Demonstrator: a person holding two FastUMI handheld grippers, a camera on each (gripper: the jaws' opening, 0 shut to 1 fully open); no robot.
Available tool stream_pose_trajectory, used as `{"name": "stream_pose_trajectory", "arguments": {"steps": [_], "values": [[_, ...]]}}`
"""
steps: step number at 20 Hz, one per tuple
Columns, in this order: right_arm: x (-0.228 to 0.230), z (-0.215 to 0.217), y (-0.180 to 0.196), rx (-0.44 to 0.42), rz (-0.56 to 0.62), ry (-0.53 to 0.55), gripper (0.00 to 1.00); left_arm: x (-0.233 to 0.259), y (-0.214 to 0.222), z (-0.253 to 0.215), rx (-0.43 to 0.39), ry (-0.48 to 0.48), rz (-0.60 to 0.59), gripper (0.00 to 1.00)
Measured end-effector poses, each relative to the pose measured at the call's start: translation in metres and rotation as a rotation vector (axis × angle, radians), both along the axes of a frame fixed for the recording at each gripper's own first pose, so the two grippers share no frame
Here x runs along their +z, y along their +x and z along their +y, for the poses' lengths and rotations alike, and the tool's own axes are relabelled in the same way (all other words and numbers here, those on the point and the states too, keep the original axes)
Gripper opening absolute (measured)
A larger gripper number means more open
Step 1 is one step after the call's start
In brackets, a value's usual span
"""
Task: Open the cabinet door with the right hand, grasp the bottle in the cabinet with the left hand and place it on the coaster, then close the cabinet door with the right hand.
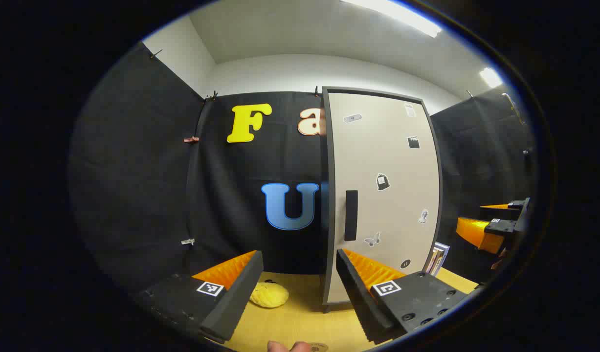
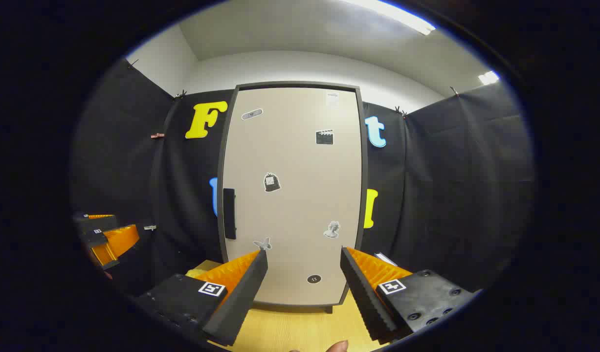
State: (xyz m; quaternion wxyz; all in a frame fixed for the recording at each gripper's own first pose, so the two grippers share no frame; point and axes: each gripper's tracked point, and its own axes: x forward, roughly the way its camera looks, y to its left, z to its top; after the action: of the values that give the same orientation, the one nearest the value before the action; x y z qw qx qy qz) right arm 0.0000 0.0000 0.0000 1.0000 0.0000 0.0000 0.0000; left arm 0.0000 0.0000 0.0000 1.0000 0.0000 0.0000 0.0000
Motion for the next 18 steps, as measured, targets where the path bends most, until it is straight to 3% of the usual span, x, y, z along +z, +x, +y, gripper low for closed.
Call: {"name": "stream_pose_trajectory", "arguments": {"steps": [18], "values": [[-0.001,-0.003,0.015,-0.010,-0.004,-0.001,0.97,-0.009,0.020,0.000,0.009,-0.001,0.022,0.94]]}}
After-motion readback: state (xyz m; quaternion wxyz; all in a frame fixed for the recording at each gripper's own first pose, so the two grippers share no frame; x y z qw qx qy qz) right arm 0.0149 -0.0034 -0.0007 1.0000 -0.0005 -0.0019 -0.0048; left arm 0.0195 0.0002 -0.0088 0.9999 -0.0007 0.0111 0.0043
